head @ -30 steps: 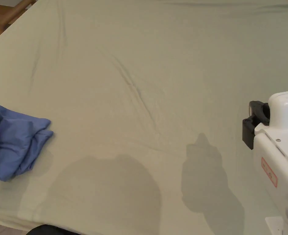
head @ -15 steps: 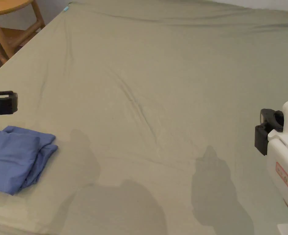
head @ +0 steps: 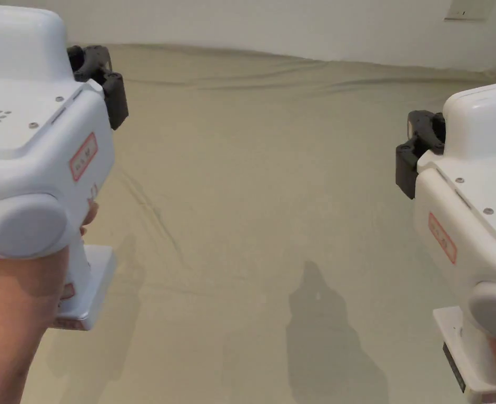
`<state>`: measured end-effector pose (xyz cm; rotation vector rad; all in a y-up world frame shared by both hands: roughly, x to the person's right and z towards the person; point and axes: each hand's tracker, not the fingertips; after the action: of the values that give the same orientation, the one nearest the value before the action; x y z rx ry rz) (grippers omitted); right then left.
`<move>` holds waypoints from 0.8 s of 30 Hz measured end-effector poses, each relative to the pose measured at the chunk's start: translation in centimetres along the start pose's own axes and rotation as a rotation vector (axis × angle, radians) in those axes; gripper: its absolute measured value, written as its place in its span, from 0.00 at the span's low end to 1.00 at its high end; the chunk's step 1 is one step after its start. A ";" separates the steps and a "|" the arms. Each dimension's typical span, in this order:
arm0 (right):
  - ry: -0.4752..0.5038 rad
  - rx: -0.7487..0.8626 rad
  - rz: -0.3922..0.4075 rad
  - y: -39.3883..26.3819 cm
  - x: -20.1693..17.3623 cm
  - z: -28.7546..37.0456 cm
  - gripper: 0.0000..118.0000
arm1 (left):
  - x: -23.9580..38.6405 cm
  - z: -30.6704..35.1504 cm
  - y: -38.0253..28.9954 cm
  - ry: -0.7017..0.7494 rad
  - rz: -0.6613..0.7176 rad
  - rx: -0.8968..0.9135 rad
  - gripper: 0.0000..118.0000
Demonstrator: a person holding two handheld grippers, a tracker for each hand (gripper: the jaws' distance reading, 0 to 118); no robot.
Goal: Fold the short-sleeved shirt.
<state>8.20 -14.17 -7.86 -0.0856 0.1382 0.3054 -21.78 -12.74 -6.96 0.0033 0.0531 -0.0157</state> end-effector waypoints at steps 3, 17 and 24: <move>-0.011 0.002 -0.049 -0.6 1.2 0.9 0.00 | 4.1 1.1 -0.7 -0.014 -0.047 0.007 0.00; 0.001 0.009 -0.067 -3.3 0.5 3.0 0.00 | 10.6 3.7 -4.9 -0.030 -0.080 -0.044 0.00; 0.009 0.025 -0.050 -3.3 -0.2 3.1 0.00 | 11.0 3.3 -4.7 -0.045 -0.100 -0.033 0.00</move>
<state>9.44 -17.07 -4.55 -0.0656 0.1486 0.2535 -10.70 -17.65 -4.25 -0.0330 0.0085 -0.1146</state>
